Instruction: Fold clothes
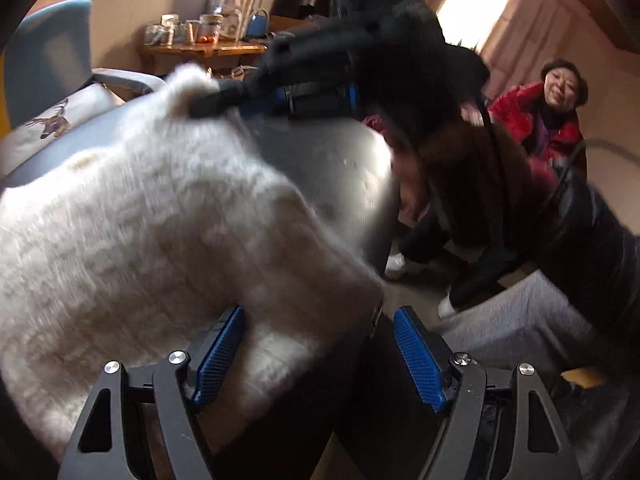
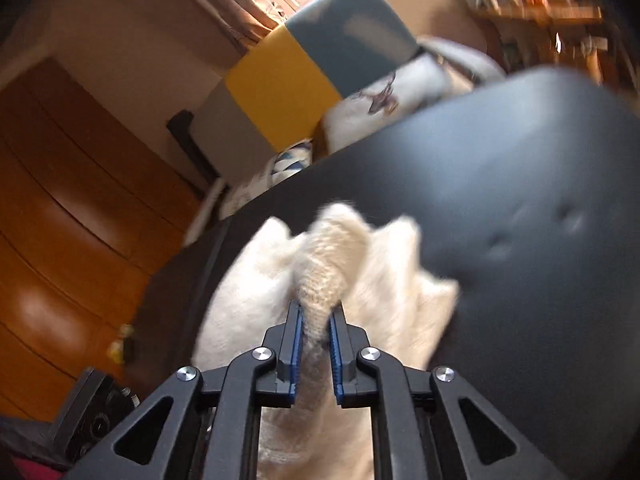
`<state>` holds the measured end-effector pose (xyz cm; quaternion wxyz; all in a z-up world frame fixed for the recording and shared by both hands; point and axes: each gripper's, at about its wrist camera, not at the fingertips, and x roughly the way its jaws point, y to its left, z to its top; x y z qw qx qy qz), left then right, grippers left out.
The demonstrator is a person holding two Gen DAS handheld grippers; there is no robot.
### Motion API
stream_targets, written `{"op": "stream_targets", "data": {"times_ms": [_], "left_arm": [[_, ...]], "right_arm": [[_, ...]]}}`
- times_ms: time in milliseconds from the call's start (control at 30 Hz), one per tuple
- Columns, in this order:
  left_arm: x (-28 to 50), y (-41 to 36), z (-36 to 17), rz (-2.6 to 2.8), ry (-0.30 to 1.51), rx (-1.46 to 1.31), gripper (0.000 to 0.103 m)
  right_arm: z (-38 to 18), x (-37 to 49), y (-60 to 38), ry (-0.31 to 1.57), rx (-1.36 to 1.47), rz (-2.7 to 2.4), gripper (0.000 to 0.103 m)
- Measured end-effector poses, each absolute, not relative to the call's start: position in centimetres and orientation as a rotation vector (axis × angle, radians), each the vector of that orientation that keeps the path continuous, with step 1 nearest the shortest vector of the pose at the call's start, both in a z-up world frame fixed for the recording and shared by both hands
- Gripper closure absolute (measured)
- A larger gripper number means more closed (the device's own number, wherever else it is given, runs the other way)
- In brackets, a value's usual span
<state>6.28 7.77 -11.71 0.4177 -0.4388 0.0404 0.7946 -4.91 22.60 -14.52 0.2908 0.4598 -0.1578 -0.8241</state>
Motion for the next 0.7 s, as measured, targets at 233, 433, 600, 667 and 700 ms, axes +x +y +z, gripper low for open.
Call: {"op": "stream_targets", "data": {"times_ms": [233,433,600,667,700], "left_arm": [[7.1,8.7,-11.9,1.978,0.133,-1.120,0.025],[6.3,2.1,-7.2,2.055,-0.237,-1.040,0.025],[5.7,-3.3,-6.6,2.232,-0.373,-1.004,0.024],[5.0,-3.4,-7.8,2.247,-0.365,-1.058,0.024],[4.9,-3.2,-8.5,2.238,-0.358,-1.082,0.024]], "right_arm": [[-20.0,-5.6,23.2,-0.516,1.350,-2.152,0.091],[-16.0,-4.7,24.8,-0.503,1.308,-2.240,0.074],[-10.1,-3.8,20.4,-0.295,1.086,-2.299,0.074],[-9.0,-4.0,17.3,-0.208,1.045,-2.290,0.074],[-9.7,-4.4,16.1,-0.173,1.066,-2.296,0.074]]}}
